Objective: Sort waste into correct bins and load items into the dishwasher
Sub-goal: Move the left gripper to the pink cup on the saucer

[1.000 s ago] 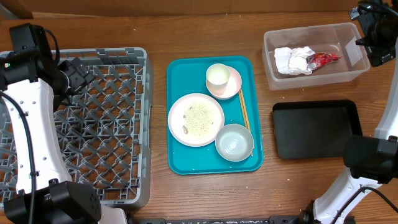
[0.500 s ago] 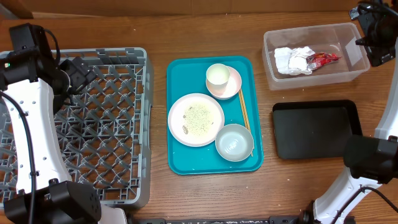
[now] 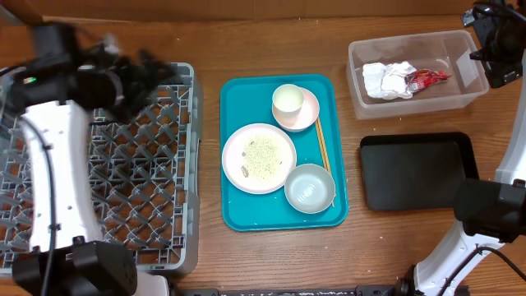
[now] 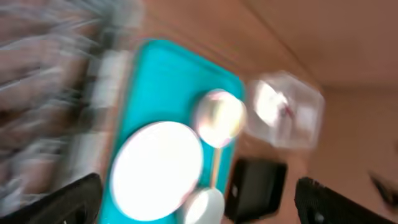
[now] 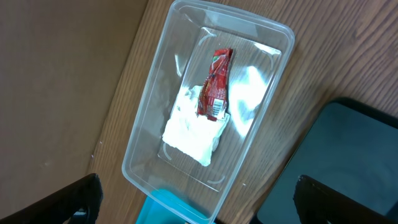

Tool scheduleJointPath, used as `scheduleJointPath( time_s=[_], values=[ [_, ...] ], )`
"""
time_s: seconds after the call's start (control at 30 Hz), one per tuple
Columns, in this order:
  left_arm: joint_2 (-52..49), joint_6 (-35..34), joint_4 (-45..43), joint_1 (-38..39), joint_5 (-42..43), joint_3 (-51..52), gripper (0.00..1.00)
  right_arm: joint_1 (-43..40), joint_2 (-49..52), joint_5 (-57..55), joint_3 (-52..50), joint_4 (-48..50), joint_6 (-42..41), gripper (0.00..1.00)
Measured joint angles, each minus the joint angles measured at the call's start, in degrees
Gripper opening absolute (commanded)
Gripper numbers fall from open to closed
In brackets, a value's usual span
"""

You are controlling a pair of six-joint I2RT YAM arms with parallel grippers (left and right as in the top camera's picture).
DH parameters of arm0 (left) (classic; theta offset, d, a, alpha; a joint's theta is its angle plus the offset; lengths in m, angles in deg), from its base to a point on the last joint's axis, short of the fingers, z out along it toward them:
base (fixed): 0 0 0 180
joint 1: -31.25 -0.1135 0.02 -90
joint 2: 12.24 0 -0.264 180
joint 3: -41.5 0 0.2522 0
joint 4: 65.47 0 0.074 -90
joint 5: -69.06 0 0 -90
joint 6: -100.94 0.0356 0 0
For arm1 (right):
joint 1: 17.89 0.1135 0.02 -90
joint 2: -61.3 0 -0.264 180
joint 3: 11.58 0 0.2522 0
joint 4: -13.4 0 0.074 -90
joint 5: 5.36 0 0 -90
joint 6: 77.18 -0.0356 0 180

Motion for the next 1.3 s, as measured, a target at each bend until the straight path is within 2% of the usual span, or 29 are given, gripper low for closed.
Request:
scheduleJointPath(
  time_s=[0.1, 0.3, 0.43, 0.57, 0.7, 0.9, 1.0, 1.1, 1.3],
  values=[
    [0.00, 2.69, -4.70, 8.46, 0.74, -0.02, 1.00, 0.00, 0.00, 0.02, 0.00, -0.02, -0.02, 1.00],
    [0.00, 5.07, -11.67, 25.51, -7.80, -0.02, 1.00, 0.00, 0.00, 0.02, 0.00, -0.04, 0.00, 1.00],
    [-0.04, 5.90, -17.16, 32.70, -16.11, -0.02, 1.00, 0.00, 0.00, 0.00, 0.00, -0.02, -0.02, 1.00],
    [-0.46, 5.99, -18.78, 37.73, -24.06, -0.02, 1.00, 0.00, 0.00, 0.02, 0.00, -0.02, -0.02, 1.00],
    [-1.66, 6.62, -15.76, 39.28, -28.85, -0.55, 0.96, 0.00, 0.00, 0.00, 0.00, 0.00, 0.02, 1.00],
    [-9.38, 10.64, 4.96, 37.44, -31.45, -11.76, 1.00, 0.00, 0.00, 0.00, 0.00, -0.02, 0.00, 1.00],
    [-15.50, 12.92, 10.82, 36.89, -31.89, -19.26, 1.00, 0.00, 0.00, 0.02, 0.00, -0.04, -0.02, 1.00],
    [-20.52, 14.93, 9.09, 36.68, -32.59, -22.64, 1.00, 0.00, 0.00, 0.02, 0.00, -0.07, 0.02, 1.00],
    [-25.16, 19.85, 2.60, 36.74, -32.59, -22.93, 1.00, 0.00, 0.00, 0.00, 0.00, -0.09, -0.02, 1.00]
  ],
)
